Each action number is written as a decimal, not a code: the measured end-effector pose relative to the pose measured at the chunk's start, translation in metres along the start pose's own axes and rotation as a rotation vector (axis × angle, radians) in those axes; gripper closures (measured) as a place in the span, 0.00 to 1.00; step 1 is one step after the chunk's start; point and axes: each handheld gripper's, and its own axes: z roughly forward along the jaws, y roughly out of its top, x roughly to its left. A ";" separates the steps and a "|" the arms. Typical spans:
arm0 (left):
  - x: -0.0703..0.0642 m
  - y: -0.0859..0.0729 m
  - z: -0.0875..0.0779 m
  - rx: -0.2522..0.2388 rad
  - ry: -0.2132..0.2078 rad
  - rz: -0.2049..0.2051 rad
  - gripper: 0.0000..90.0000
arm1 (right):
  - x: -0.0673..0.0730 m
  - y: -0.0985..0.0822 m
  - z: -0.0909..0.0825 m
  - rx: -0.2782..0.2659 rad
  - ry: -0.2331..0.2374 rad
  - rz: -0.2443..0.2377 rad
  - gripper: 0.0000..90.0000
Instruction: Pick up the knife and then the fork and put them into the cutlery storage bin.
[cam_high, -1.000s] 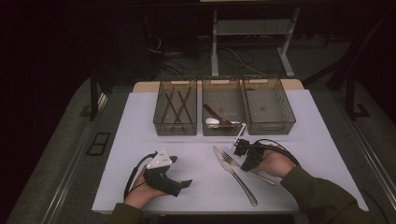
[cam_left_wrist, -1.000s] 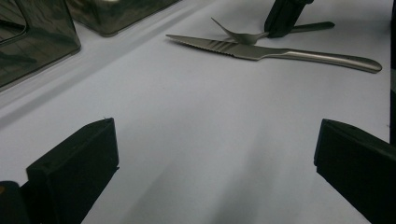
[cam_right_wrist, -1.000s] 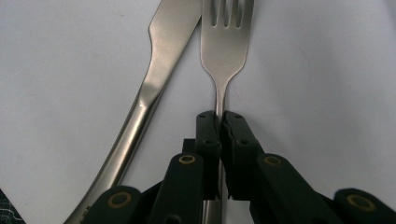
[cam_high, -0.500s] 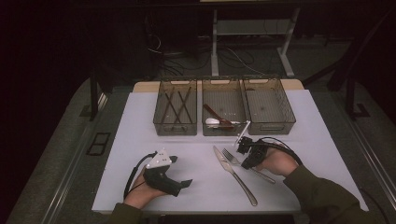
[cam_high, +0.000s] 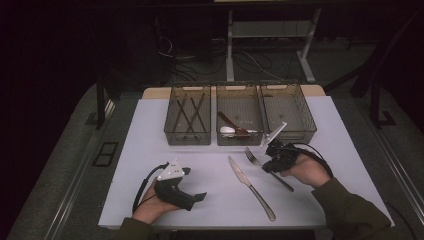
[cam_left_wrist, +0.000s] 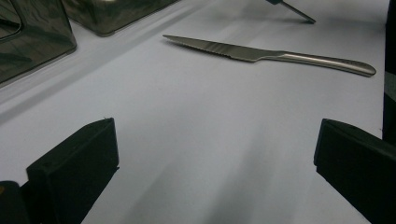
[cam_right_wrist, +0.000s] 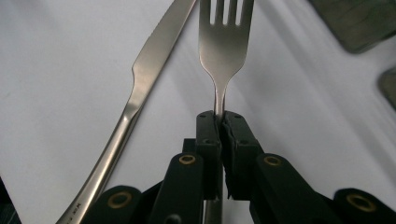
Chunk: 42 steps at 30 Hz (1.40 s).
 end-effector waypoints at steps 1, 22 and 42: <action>0.000 0.000 0.000 0.000 0.000 -0.001 0.00 | -0.001 -0.001 -0.002 -0.019 0.008 0.014 0.95; 0.001 0.000 -0.002 -0.009 -0.005 -0.003 0.00 | -0.019 -0.035 -0.029 -0.336 0.014 0.102 0.95; 0.005 -0.002 -0.004 -0.035 -0.004 0.003 0.00 | -0.029 -0.048 -0.041 -0.555 -0.006 0.137 0.95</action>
